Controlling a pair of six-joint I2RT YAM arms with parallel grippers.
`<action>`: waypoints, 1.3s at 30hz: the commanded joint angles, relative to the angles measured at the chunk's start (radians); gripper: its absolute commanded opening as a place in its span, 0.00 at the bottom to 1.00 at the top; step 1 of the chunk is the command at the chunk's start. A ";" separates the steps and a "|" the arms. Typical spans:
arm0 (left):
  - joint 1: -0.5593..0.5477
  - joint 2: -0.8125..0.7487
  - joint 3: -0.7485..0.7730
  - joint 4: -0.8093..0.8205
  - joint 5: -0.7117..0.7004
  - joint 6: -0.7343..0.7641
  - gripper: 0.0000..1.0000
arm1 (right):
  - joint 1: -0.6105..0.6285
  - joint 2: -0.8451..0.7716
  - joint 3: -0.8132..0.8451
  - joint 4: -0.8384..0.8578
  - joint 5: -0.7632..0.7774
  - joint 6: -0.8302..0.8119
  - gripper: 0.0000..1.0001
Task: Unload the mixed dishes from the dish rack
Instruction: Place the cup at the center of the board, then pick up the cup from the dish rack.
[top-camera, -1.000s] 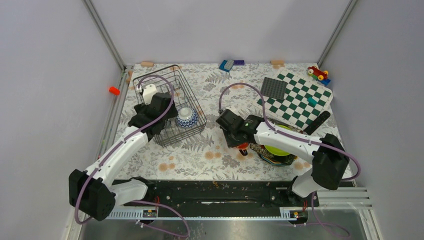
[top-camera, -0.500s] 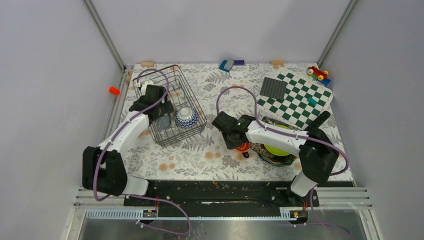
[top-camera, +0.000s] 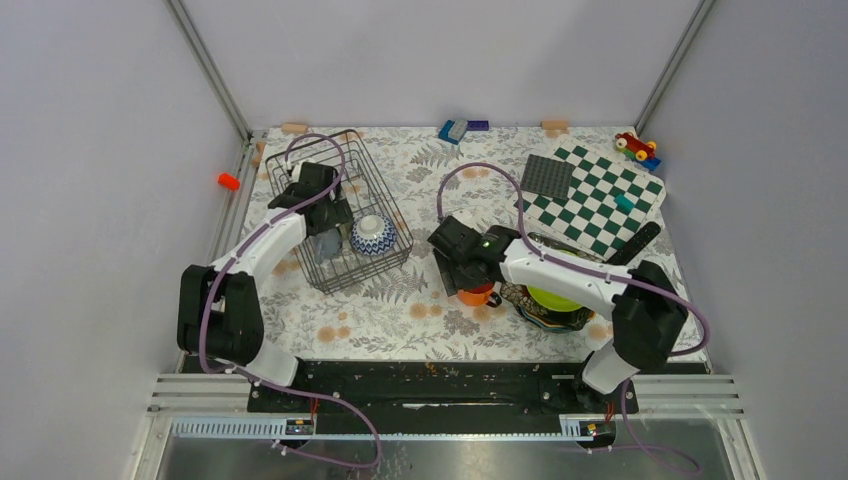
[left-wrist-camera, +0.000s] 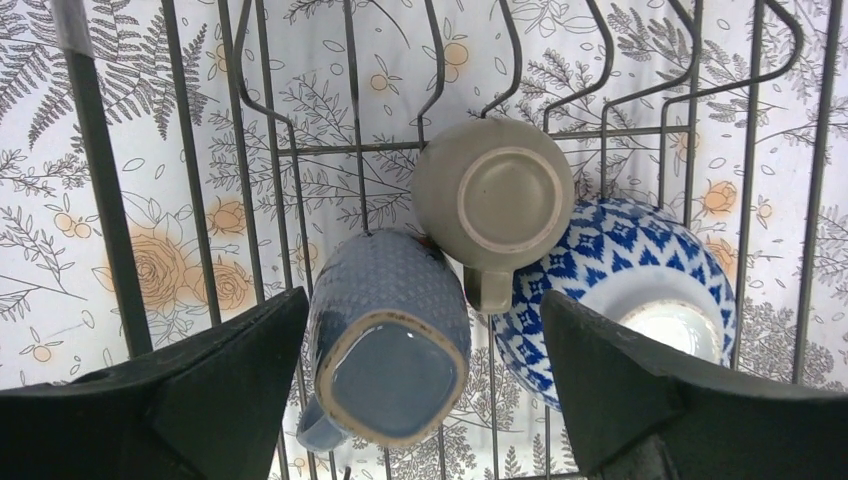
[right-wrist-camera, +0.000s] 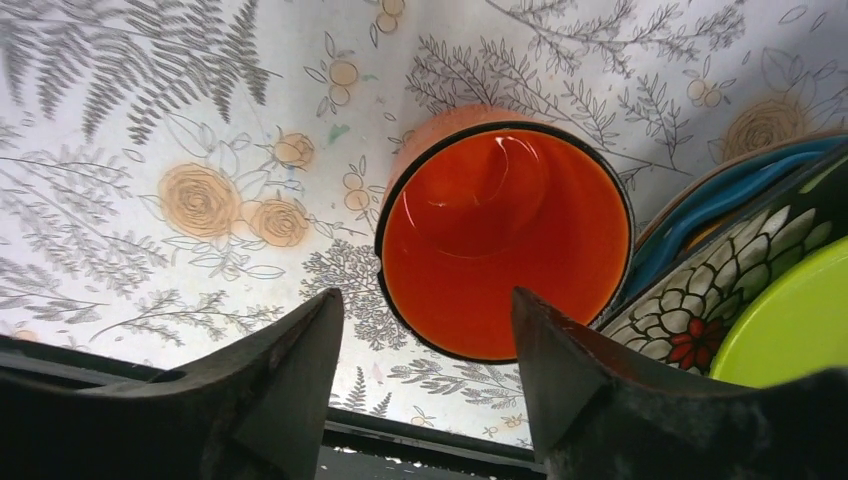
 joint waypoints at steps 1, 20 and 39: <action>0.017 0.034 0.047 0.029 0.030 0.004 0.87 | -0.006 -0.110 0.021 0.044 0.038 -0.005 0.72; 0.020 -0.051 -0.033 -0.014 0.013 -0.018 0.71 | -0.006 -0.286 -0.110 0.148 0.138 0.016 0.99; 0.018 -0.059 -0.074 0.012 0.071 -0.004 0.39 | -0.007 -0.305 -0.137 0.148 0.162 0.022 1.00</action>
